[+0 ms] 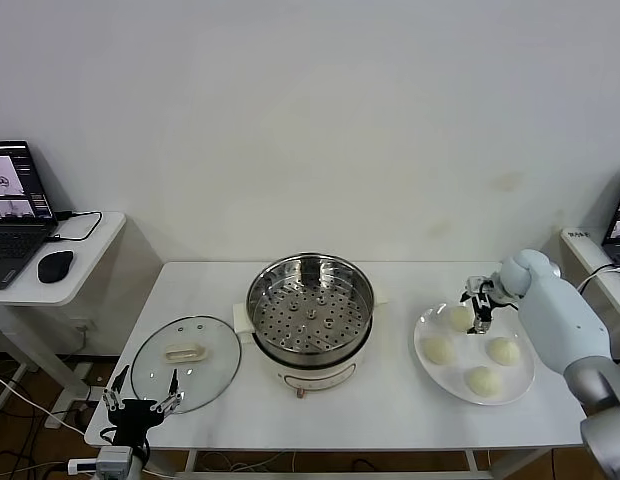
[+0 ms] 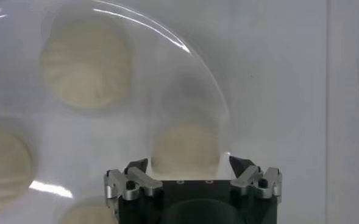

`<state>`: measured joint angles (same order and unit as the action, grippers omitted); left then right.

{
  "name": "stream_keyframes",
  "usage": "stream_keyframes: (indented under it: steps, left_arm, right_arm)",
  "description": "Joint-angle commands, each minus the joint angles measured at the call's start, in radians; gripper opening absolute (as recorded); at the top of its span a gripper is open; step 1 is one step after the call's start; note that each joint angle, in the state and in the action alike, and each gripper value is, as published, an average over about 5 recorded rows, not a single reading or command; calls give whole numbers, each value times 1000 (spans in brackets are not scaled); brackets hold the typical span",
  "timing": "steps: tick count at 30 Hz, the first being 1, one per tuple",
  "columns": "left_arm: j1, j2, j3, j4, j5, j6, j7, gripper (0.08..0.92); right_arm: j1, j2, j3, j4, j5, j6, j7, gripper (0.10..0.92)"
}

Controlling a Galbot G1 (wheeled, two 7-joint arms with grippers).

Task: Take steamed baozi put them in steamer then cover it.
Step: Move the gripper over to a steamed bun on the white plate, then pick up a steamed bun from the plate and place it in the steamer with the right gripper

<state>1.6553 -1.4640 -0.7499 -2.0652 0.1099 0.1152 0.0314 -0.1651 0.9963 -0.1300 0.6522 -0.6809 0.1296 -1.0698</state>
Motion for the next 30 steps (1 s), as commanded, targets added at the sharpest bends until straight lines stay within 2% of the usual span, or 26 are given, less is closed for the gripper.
stream_keyframes:
  steps: [1,5,16,23,30]
  left_arm:
    - [1,0,0,0,0,0,0,823]
    - [2,0,1,0,0,0,1,823]
    - [10,-5,2,-12,2,0,0,823]
    - [14,-9,8,-22,4,0,0,823]
    - [20,-7,12,-36,9,3,0,823]
  right_arm:
    - [-1,4,2,-9,-2,2,9,697]
    - [4,4,-3,-14,4,3,7,655]
    - [22,-18,-16,18,66,2,-18,621]
    - [110,-111,-138,163,263,-8,-118,628]
    - [344,-144,-321,255,449,-9,-232,628]
